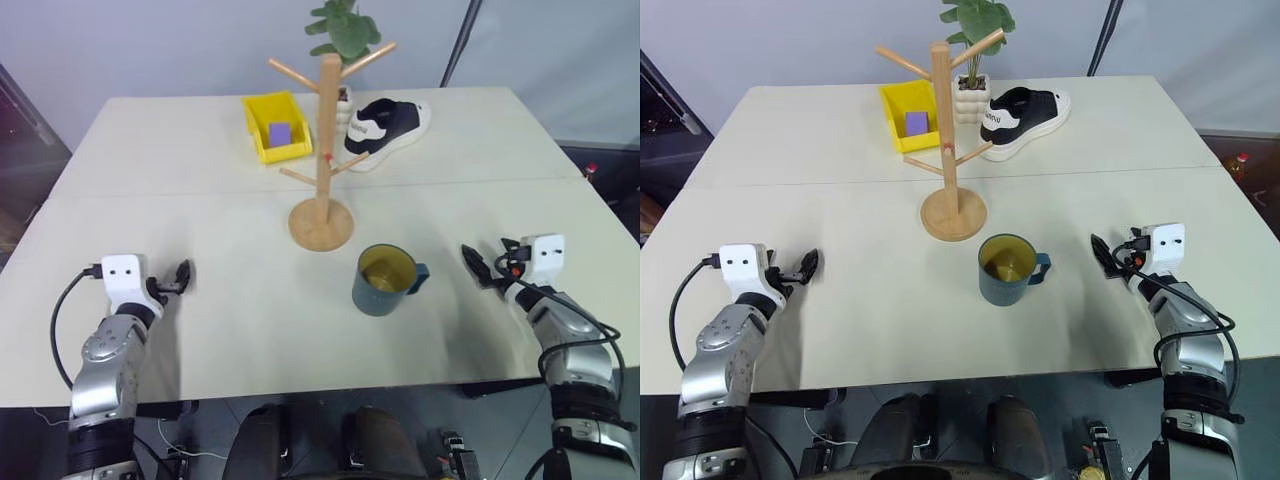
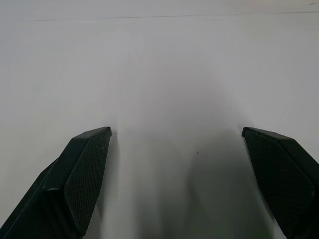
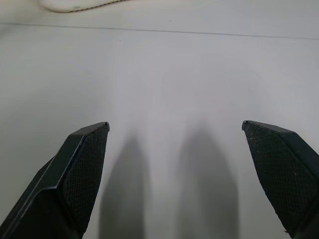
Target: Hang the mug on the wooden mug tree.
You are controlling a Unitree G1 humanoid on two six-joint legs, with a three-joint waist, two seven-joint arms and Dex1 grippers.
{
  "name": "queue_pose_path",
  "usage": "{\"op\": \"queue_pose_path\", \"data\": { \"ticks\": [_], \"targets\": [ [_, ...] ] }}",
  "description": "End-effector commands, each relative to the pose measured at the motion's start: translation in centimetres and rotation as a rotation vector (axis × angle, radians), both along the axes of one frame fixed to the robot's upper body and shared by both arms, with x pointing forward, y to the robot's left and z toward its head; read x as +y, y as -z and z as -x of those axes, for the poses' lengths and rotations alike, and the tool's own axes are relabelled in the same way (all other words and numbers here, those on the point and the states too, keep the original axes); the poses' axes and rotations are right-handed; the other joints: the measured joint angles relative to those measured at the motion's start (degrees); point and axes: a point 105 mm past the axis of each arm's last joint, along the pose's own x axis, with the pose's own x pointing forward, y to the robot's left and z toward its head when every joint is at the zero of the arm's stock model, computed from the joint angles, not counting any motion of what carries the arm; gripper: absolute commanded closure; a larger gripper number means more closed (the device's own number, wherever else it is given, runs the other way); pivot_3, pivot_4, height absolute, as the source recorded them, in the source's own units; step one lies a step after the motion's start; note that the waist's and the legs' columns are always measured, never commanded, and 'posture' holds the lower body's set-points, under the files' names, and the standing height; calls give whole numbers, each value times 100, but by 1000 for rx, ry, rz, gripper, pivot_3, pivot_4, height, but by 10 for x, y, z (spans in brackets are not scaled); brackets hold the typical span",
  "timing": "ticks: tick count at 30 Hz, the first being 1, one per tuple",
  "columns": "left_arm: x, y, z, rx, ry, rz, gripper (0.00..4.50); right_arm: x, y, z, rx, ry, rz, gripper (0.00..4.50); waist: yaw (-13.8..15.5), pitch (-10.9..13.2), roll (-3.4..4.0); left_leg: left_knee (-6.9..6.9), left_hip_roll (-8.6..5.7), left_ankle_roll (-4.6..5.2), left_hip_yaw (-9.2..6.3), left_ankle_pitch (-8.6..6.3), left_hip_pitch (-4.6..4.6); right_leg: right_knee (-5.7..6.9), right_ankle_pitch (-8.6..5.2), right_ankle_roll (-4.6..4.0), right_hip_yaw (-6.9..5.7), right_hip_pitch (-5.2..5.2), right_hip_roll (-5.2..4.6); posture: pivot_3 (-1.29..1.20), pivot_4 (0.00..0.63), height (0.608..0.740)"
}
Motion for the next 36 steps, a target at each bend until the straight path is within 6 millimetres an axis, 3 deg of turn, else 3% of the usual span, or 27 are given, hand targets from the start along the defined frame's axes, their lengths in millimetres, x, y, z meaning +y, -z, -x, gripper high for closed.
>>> {"op": "queue_pose_path", "data": {
  "ticks": [1, 10, 16, 21, 26, 30, 36],
  "targets": [
    [-2, 0, 3, 9, 20, -14, 0, 5, -12, -2, -46, -18, 10, 66, 3, 0, 0, 0, 0, 0, 0, 0, 0, 0, 0, 0, 0, 0, 0, 0, 150, 740],
    [-24, -6, 0, -4, 139, -16, 0, 3, -14, 6, -51, -15, 23, 66, 24, 0, 1, 0, -1, 0, -1, 0, -5, -2, 0, -1, -1, -3, -3, 0, 150, 740],
    [-52, -22, 2, -65, 313, -17, 0, 8, -21, 27, -60, -57, 43, 66, 14, 2, 2, -4, -1, 1, -2, -1, -14, -5, -1, -2, 0, -13, -5, 0, 150, 740],
    [-106, -34, 20, -96, 702, -74, 0, 35, -23, 68, -35, -191, 56, 66, 25, 3, 7, -13, 0, 0, -1, -1, -17, -6, -4, -7, 0, -19, -5, 0, 150, 740],
    [-131, -35, 40, -70, 951, -121, 0, 66, -17, 89, -13, -271, 50, 66, -24, 4, 12, -10, 2, -2, -1, -2, -17, -9, -15, -29, 4, -21, -7, 0, 150, 740],
    [-150, -37, 53, -64, 1097, -126, 0, 83, -12, 94, -16, -298, 43, 66, -8, 7, 19, -13, 3, -2, -2, -2, -16, -8, -26, -50, 4, -25, -7, 0, 150, 740],
    [-164, -41, 62, -77, 1185, -129, 0, 90, -9, 84, -37, -294, 51, 66, 8, 9, 20, -12, 0, -1, -2, -2, -22, -12, -26, -50, 4, -28, -9, 0, 150, 740]
  ]
}}
